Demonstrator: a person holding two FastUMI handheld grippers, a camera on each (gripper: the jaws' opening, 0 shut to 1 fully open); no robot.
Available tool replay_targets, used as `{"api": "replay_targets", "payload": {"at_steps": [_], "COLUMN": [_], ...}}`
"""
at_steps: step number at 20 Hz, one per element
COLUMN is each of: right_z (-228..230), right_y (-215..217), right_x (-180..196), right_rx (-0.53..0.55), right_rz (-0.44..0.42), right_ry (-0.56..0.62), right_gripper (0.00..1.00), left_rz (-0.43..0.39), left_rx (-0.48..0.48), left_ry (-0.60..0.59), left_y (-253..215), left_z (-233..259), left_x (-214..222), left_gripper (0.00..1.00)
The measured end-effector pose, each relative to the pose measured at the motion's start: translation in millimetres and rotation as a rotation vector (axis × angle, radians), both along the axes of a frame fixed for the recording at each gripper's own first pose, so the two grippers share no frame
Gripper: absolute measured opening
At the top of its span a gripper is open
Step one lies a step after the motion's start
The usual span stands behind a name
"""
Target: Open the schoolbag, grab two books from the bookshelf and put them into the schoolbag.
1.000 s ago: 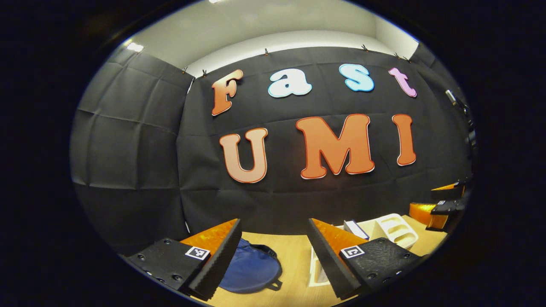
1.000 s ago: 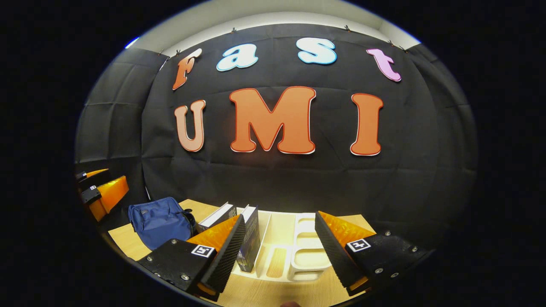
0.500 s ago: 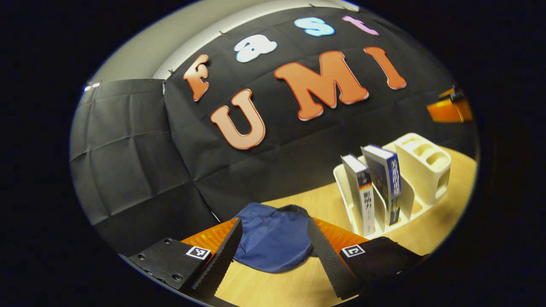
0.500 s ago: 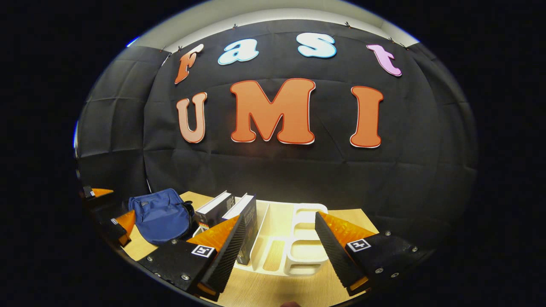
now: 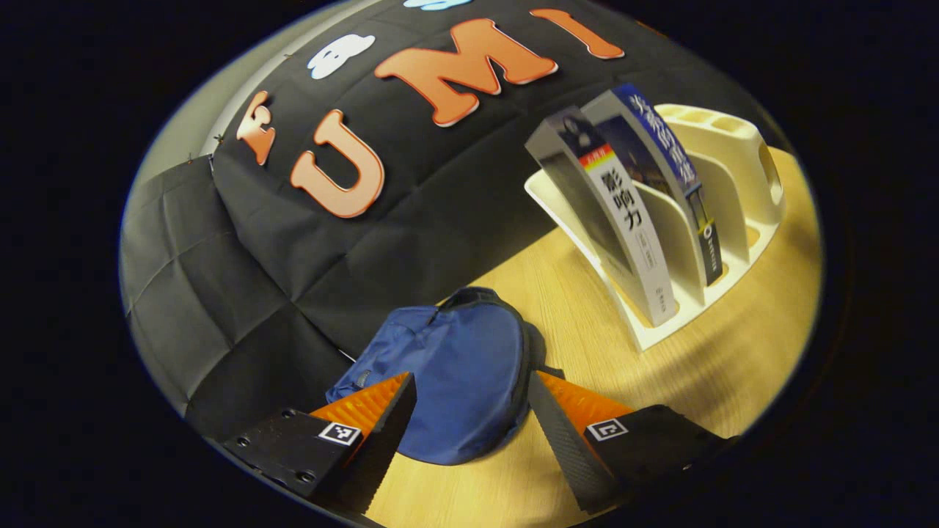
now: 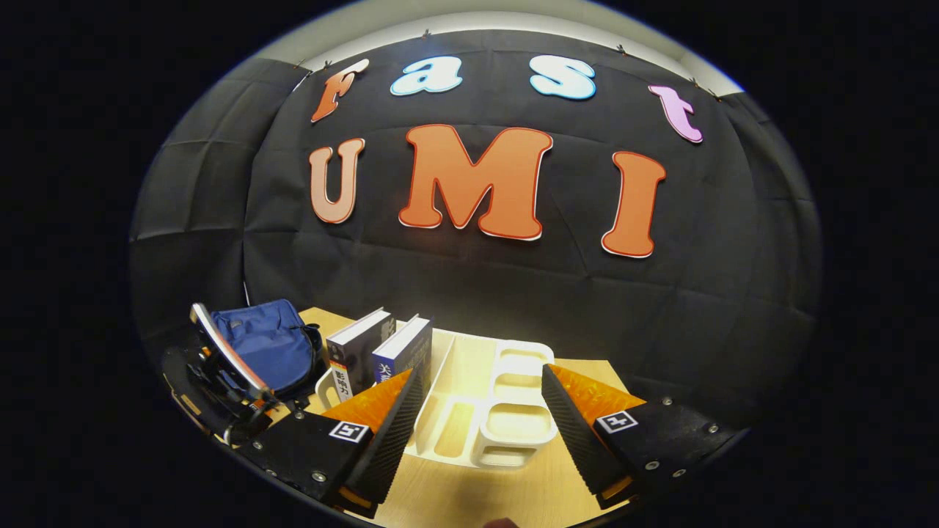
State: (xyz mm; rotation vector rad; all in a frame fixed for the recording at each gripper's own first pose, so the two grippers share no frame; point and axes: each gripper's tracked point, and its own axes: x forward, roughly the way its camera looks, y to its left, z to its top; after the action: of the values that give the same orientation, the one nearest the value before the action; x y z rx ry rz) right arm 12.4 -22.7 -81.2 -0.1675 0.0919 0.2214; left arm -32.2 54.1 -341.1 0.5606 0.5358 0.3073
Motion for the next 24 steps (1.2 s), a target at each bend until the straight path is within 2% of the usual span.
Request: {"api": "replay_targets", "payload": {"at_steps": [4, 9, 15, 20, 24], "right_z": [-9.3, -5.8, -5.6, -2.7, 5.9], "right_y": [-4.7, 6.2, 37.8, 58.6, 67.3], "right_x": [3.0, 8.1, 11.2, 17.6, 24.3], "right_rx": [-0.067, -0.077, -0.057, -0.016, 0.007], "right_rz": [-0.016, -0.019, -0.004, -0.02, -0.048], "right_ry": [0.024, 0.027, 0.033, 0.037, 0.024], "right_gripper": [0.97, 0.97, 0.97, 0.97, 0.97], "left_rz": [0.031, 0.008, -0.051, -0.052, -0.052], "left_rx": [0.034, 0.062, 0.056, 0.033, -0.001], "left_ry": [0.077, 0.16, 0.176, 0.191, 0.265], "left_y": [17.3, 31.4, 41.0, 68.0, 80.8], "left_z": [-36.8, -61.3, -49.9, -40.0, -51.0], "left_x": [16.0, 27.7, 31.6, 32.4, 27.7], "left_gripper": [0.97, 0.98, 0.96, 0.96, 0.93]}}
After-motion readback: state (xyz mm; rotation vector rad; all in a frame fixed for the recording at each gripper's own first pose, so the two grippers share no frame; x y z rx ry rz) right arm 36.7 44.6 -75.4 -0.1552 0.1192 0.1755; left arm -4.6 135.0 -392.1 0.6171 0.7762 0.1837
